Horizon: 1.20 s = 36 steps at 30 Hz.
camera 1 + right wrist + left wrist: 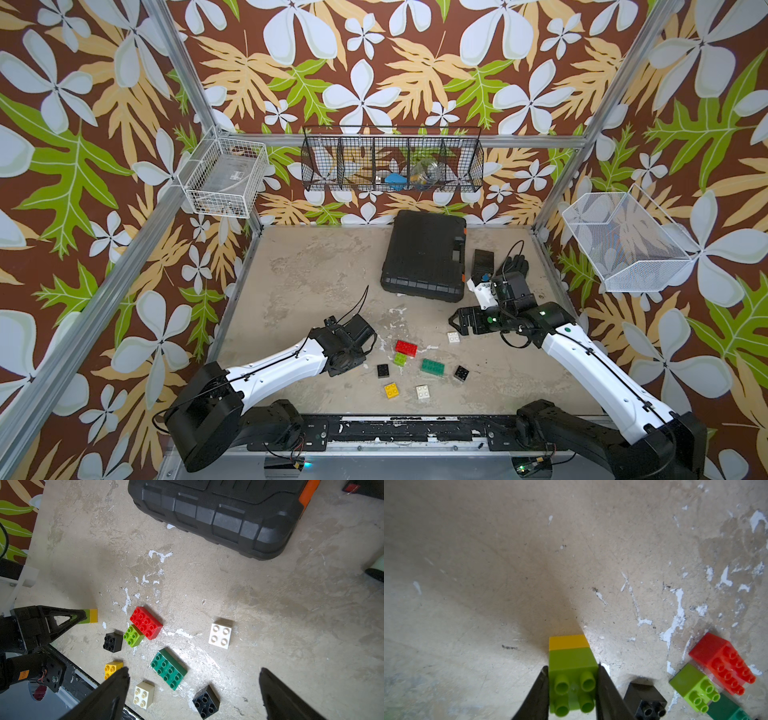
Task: Assemble a giraffe with lego
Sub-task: Assemble the lego brick with the lego brick.
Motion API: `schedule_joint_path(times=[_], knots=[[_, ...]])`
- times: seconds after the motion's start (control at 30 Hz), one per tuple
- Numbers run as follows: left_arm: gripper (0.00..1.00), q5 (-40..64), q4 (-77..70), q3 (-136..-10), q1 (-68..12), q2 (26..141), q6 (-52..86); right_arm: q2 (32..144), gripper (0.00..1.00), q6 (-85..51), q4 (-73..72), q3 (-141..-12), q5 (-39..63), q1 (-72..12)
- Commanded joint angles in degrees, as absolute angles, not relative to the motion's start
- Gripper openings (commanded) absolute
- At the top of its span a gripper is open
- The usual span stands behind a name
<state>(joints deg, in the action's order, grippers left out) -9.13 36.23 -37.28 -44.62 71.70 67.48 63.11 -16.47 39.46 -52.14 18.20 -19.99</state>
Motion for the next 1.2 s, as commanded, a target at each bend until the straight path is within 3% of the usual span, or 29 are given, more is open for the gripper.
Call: schedule_joint_path(times=[0.0,0.17,0.37,0.53,0.73,0.97,1.17], knots=[[0.12,-7.3,38.7,-35.4,-44.5,72.5,68.4,63.0,1.0,-16.3,39.2,-52.1,18.3,-20.0],[0.12,-5.2,34.9,-32.2,-44.5,76.1,66.6,62.5,1.0,-15.8,39.5,-52.3,17.8,-20.0],[0.15,-9.9,40.1,-37.6,-44.5,78.4,63.9,62.3,1.0,-16.1,39.9,-53.2,17.2,-19.9],[0.26,-13.0,43.7,-44.2,-44.5,78.5,61.9,61.5,1.0,-16.8,40.2,-53.8,16.2,-19.4],[0.49,-14.3,44.2,-50.3,-43.0,79.4,57.4,61.2,1.0,-18.6,41.2,-54.2,15.1,-19.4],[0.5,-12.5,40.9,-49.3,-39.5,78.6,52.6,62.3,1.0,-20.7,42.9,-56.6,13.1,-19.4],[0.71,-13.7,42.5,-48.8,-37.9,73.0,49.3,61.6,1.0,-23.6,47.1,-56.4,12.8,-20.9]])
